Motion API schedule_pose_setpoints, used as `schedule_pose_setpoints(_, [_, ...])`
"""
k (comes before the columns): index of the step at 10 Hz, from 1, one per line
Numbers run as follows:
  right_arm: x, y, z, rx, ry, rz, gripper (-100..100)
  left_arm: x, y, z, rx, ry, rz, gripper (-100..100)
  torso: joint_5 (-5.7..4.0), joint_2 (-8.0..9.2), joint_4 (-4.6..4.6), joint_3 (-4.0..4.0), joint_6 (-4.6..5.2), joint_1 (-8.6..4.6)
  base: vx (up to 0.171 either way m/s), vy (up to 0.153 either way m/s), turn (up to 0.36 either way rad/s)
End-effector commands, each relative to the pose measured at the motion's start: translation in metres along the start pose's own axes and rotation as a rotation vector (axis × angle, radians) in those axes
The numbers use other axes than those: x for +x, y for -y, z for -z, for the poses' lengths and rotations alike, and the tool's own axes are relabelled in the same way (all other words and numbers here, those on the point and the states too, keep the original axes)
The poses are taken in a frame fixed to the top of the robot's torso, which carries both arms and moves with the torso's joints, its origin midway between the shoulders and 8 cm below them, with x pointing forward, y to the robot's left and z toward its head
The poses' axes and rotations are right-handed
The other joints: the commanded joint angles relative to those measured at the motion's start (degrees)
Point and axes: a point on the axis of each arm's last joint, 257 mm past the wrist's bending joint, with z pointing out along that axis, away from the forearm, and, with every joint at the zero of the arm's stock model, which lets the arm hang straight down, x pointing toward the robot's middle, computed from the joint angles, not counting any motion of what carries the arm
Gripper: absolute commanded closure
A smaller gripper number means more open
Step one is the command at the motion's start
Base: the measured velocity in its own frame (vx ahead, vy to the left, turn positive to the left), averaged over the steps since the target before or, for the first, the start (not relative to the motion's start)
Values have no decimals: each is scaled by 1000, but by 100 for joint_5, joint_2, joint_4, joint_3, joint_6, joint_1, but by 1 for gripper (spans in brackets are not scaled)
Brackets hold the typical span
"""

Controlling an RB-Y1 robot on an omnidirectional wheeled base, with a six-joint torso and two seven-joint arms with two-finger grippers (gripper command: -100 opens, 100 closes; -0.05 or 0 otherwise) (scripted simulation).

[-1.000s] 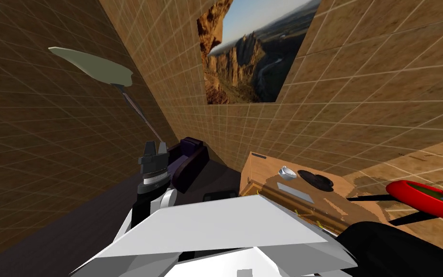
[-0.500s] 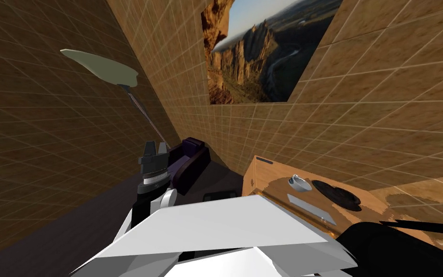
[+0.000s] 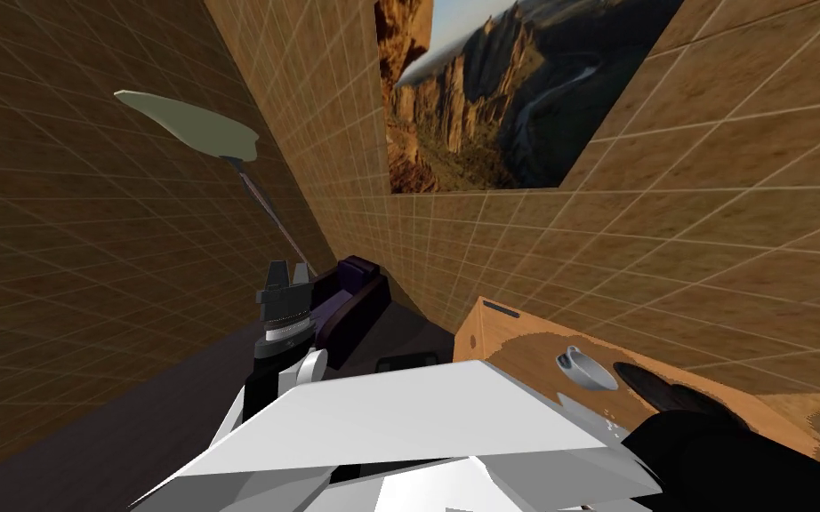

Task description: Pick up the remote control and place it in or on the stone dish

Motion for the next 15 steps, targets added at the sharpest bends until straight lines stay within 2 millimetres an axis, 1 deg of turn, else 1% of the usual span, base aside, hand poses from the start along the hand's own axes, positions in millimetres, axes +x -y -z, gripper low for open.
schedule_pose_setpoints(1, [12,0,7,-31,-29,48,-100,0,0,0,0,0,0,0,0,0,0,0,0,0,193,-48,56])
schedule_pose_setpoints(3, [17,-4,8,-69,-44,89,-100,0,0,0,0,0,0,0,-2,3,0,1,1,-8,159,-62,45])
schedule_pose_setpoints(5, [13,-21,2,-131,-36,127,-100,0,0,0,0,0,0,0,-4,5,1,3,2,-13,172,-57,33])
schedule_pose_setpoints(6, [13,-16,5,-112,-40,118,-100,0,0,0,0,0,0,0,-4,7,2,4,3,-3,69,-11,10])
schedule_pose_setpoints(7, [12,-17,4,-116,-38,119,0,0,0,0,0,0,0,0,1,35,7,19,5,9,14,-4,3])
schedule_pose_setpoints(8, [11,-28,-7,-113,-37,107,-100,0,0,0,0,0,0,0,2,58,12,33,6,14,-11,-33,87])
schedule_pose_setpoints(9, [10,-35,-14,-113,-37,101,-100,0,0,0,0,0,0,0,-1,73,16,42,5,6,-20,-57,87])
schedule_pose_setpoints(10, [10,-31,-10,-115,-35,105,-100,0,0,0,0,0,0,0,-3,80,18,46,6,-3,-7,-26,16])
schedule_pose_setpoints(11, [10,-31,-11,-114,-36,105,100,0,0,0,0,0,0,0,-1,79,18,46,7,5,-3,-3,-14])
schedule_pose_setpoints(15, [11,-32,-11,-115,-36,106,100,0,0,0,0,0,0,0,2,75,19,44,6,12,0,0,3])
